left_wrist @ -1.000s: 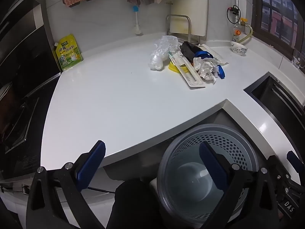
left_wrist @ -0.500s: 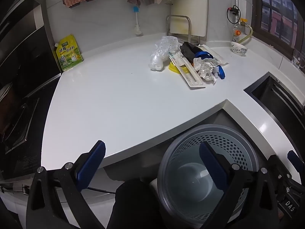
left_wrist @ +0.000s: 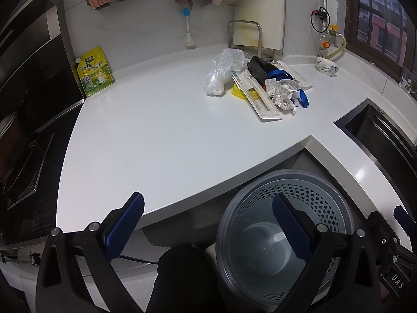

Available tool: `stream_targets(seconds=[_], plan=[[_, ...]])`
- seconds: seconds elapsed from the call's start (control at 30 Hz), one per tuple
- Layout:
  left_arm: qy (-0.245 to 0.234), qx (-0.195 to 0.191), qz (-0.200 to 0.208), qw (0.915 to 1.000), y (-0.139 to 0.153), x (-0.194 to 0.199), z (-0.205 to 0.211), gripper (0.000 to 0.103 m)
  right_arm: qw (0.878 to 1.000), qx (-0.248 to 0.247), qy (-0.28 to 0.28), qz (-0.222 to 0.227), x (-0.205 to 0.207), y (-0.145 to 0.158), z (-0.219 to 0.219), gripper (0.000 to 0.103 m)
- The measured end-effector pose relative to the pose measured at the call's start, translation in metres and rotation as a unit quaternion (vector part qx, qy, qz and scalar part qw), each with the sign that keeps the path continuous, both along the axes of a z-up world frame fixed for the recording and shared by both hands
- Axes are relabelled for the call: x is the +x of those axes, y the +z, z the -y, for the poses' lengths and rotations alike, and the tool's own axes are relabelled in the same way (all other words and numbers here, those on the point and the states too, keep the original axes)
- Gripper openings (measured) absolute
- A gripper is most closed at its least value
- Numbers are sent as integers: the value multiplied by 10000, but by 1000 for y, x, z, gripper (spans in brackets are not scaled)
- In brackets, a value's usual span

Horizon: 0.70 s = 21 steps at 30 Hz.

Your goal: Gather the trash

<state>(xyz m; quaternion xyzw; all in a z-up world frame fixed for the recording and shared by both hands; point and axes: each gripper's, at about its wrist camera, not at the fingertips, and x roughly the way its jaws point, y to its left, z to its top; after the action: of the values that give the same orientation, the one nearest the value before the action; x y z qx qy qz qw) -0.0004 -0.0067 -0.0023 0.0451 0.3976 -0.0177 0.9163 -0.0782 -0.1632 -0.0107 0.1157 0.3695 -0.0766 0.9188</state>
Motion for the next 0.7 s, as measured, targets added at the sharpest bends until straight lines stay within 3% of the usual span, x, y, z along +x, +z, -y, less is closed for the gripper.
stream_targets(seconds=[0.7], plan=[[-21,-15,7,10000,-1,0,-8,97,10000,-19,5,28,-2,5,0,91]])
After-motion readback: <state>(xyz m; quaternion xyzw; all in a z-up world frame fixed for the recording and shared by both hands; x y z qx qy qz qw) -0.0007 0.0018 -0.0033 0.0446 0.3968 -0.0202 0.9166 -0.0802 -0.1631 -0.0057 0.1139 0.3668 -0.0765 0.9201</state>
